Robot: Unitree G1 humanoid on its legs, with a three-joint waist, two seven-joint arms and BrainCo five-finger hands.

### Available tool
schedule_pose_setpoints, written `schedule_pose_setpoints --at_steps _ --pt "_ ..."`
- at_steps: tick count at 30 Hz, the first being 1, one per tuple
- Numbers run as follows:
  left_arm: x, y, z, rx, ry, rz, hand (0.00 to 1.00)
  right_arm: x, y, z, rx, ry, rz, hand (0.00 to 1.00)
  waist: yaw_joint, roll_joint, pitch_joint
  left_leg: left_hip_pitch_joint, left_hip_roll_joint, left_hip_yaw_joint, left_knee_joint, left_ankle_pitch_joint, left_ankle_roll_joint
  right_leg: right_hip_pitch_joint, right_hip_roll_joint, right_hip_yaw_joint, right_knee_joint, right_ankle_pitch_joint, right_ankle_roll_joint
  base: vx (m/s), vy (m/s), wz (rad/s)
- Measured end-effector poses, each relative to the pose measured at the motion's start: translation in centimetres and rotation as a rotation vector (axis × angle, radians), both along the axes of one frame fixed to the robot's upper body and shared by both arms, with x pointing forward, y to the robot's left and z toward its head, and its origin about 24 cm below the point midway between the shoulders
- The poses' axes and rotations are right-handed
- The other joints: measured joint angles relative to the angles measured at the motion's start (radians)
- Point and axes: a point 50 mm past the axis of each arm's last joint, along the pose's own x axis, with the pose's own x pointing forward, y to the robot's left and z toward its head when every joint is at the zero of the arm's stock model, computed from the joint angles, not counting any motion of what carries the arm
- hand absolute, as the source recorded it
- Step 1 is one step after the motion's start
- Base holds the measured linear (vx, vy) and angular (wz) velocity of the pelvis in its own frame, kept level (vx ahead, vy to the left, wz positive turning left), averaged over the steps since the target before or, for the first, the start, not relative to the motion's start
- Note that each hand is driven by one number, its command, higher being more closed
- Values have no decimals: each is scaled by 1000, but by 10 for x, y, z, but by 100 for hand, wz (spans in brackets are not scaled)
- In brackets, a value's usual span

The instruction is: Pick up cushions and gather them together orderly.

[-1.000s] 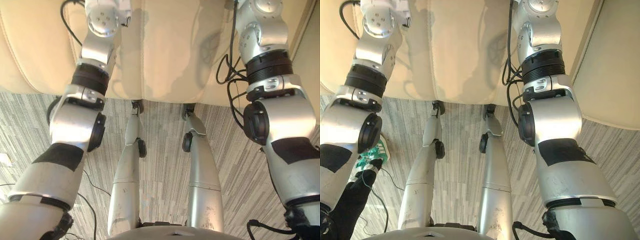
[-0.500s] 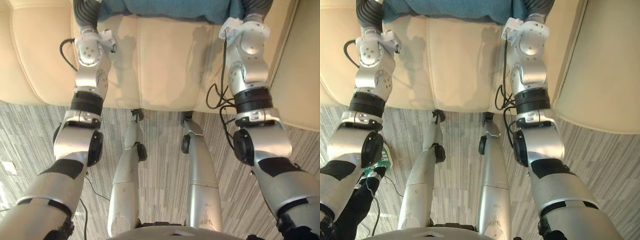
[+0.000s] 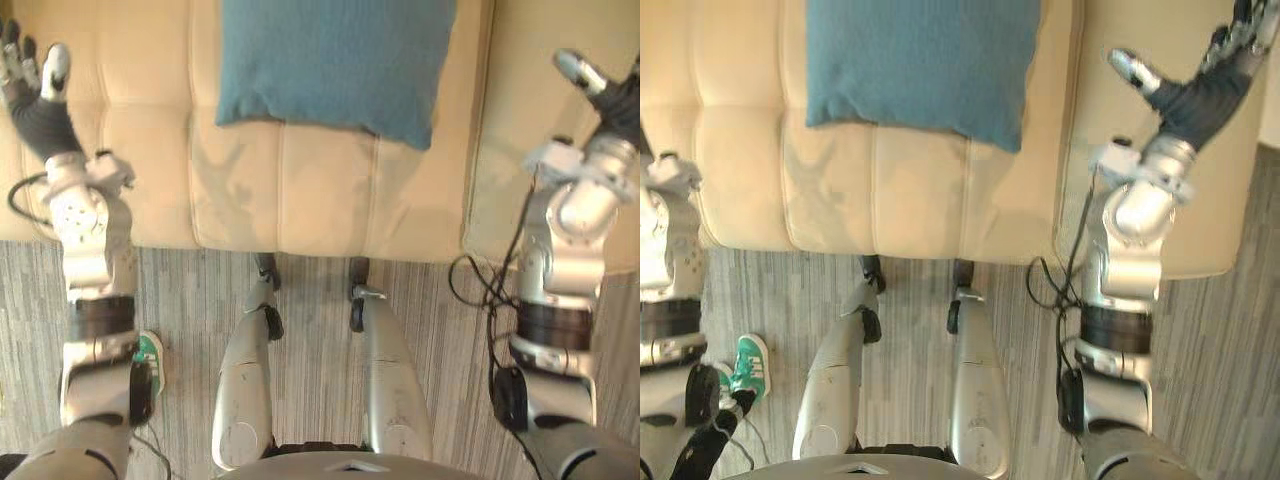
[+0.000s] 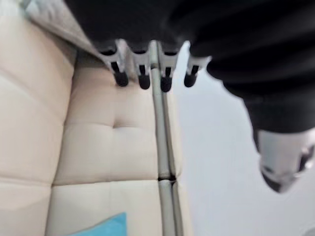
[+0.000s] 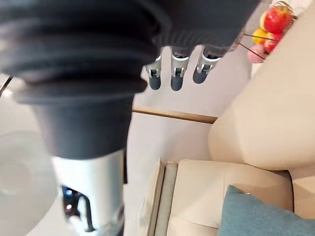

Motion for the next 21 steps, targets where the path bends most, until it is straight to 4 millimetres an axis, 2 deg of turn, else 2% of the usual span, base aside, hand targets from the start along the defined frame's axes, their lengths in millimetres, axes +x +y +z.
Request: schedule_pose_setpoints --at_steps 1,3,6,7,8,9,10,11,12,13,14,15,16,17,19,21 --pt "-3 0 -8 -12 16 -2 0 -2 1 -8 6 23 9 0 -1 -2 -1 15 1 -1 8 -3 2 21 0 -3 -6 3 3 40 -19 -5" --pt "-16 -7 -53 -81 115 -29 0 -4 12 -57 49 185 70 0 2 -22 -19 90 12 -1 36 -42 0 128 9 -13 -45 7 7 55 -16 -10" --pt "-32 -20 -106 -125 285 -83 0 -13 34 -117 64 415 162 0 5 -61 -68 165 27 -1 49 -86 -6 236 24 -21 -106 3 4 100 -4 -10" --pt "-39 -29 -136 -144 400 -118 0 -18 42 -149 79 544 198 0 6 -79 -101 205 30 0 51 -102 -8 287 29 -22 -135 4 4 102 -2 -5" --pt "-41 -32 -147 -148 448 -127 0 -21 43 -161 83 595 203 0 6 -83 -117 214 31 1 51 -106 -6 302 30 -23 -144 5 3 135 11 -5" --pt "-49 -40 -180 -169 592 -149 0 -27 47 -197 105 747 213 0 5 -91 -157 251 31 2 51 -122 -5 349 32 -24 -176 10 3 143 24 -5" --pt "-56 -48 -205 -175 706 -172 0 -33 50 -223 117 865 224 0 8 -93 -174 291 31 6 49 -136 -10 397 33 -22 -200 12 3 142 28 -9" --pt "-64 -54 -224 -172 802 -190 0 -39 52 -245 121 969 232 0 11 -94 -186 326 30 12 48 -147 -12 436 34 -20 -216 12 4 122 28 -11" --pt "-76 -60 -248 -180 917 -207 0 -50 55 -275 158 1103 234 0 11 -92 -223 348 30 15 48 -160 -15 467 34 -20 -240 15 8 98 22 -10" --pt "-82 -62 -260 -182 974 -212 0 -57 56 -289 180 1168 238 0 14 -92 -237 362 31 18 47 -166 -15 485 34 -19 -252 17 9 120 22 -8" --pt "-94 -65 -280 -191 1079 -211 0 -67 60 -313 216 1279 245 0 14 -89 -258 389 31 21 42 -170 -20 520 34 -19 -278 22 12 85 10 -7" --pt "-101 -66 -292 -208 1139 -206 0 -75 61 -325 247 1338 241 0 14 -88 -267 407 31 25 35 -170 -21 540 34 -18 -293 25 14 125 10 -10" --pt "-120 -66 -316 -243 1272 -182 0 -91 63 -349 327 1452 222 0 14 -86 -284 444 29 30 22 -174 -27 582 35 -15 -326 39 24 85 4 -11" --pt "-125 -66 -322 -254 1307 -174 0 -96 63 -354 350 1476 214 0 14 -85 -286 458 28 34 15 -175 -28 596 36 -12 -336 42 24 101 7 -20" --pt "-154 -68 -348 -349 1454 -134 0 -116 61 -375 434 1585 180 0 21 -82 -313 508 26 62 -18 -173 -29 632 38 12 -375 60 27 70 6 -29" --pt "-170 -70 -358 -394 1524 -119 0 -126 58 -382 476 1627 155 0 22 -78 -324 539 19 71 -40 -168 -27 658 35 17 -391 63 30 44 13 -15"
